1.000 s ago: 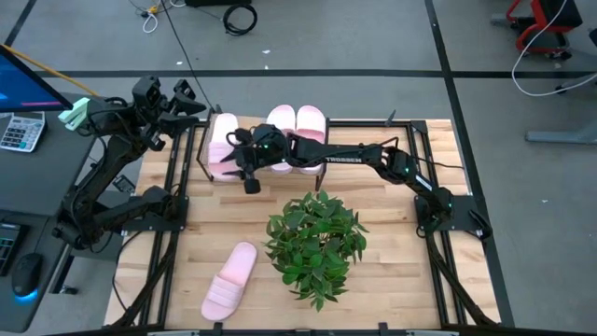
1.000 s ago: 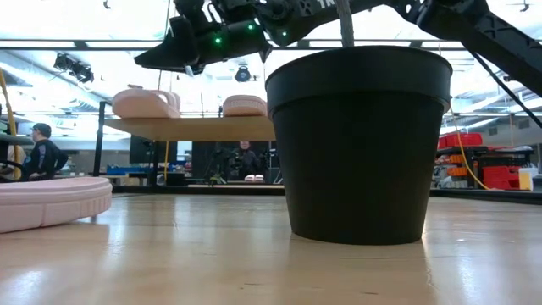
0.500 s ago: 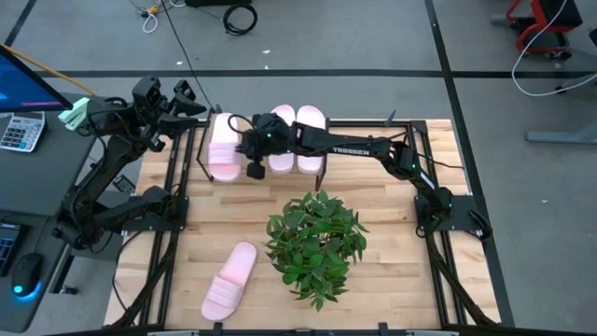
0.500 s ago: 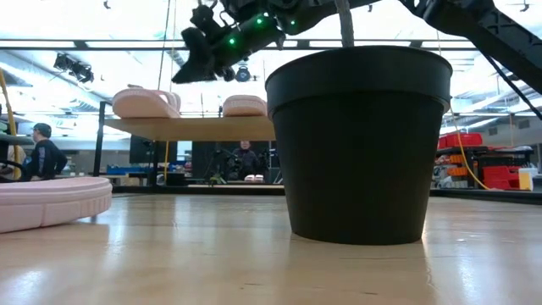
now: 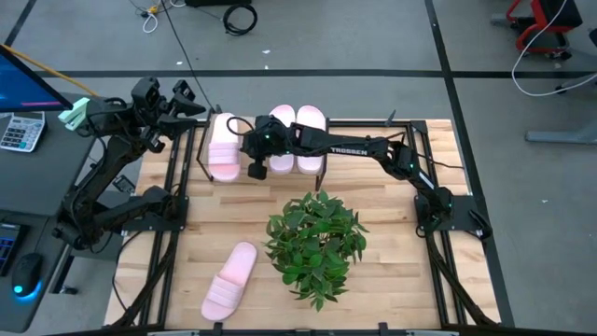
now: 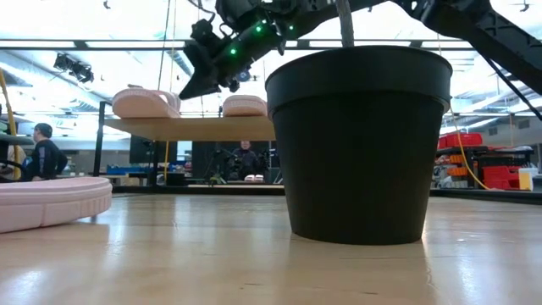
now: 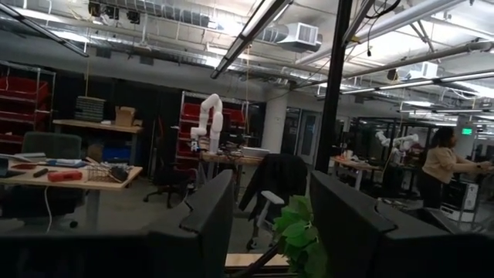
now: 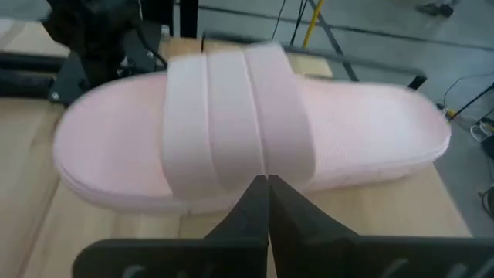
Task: Pick and place slides into the shelf
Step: Put the pink slide on the shelf
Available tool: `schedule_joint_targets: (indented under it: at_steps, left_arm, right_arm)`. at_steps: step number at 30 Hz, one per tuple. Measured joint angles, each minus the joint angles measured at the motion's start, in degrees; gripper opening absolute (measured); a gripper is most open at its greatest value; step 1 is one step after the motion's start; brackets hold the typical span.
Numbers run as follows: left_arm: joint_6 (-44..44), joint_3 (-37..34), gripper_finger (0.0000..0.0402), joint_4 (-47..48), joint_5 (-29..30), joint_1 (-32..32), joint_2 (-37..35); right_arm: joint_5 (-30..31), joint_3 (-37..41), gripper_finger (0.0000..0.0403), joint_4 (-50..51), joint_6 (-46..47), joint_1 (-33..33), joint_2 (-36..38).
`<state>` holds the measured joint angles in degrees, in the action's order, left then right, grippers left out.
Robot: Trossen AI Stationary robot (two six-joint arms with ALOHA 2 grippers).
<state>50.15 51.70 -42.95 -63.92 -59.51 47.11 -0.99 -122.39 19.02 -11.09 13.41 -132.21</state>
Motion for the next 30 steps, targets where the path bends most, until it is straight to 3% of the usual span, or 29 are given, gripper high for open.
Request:
schedule_joint_targets:
  at_steps: [16, 30]
  left_arm:
    - [-0.2, 0.0, 0.0176, -0.1, 0.0, 0.0, 0.0]
    - [-0.5, 0.0, 0.0173, -0.1, 0.0, 0.0, 0.0]
  right_arm:
    - [-5.2, 0.0, 0.0001, -5.3, 1.0, 0.1, -2.3]
    - [-5.3, 0.0, 0.0000, -6.5, 1.5, 0.1, -2.3]
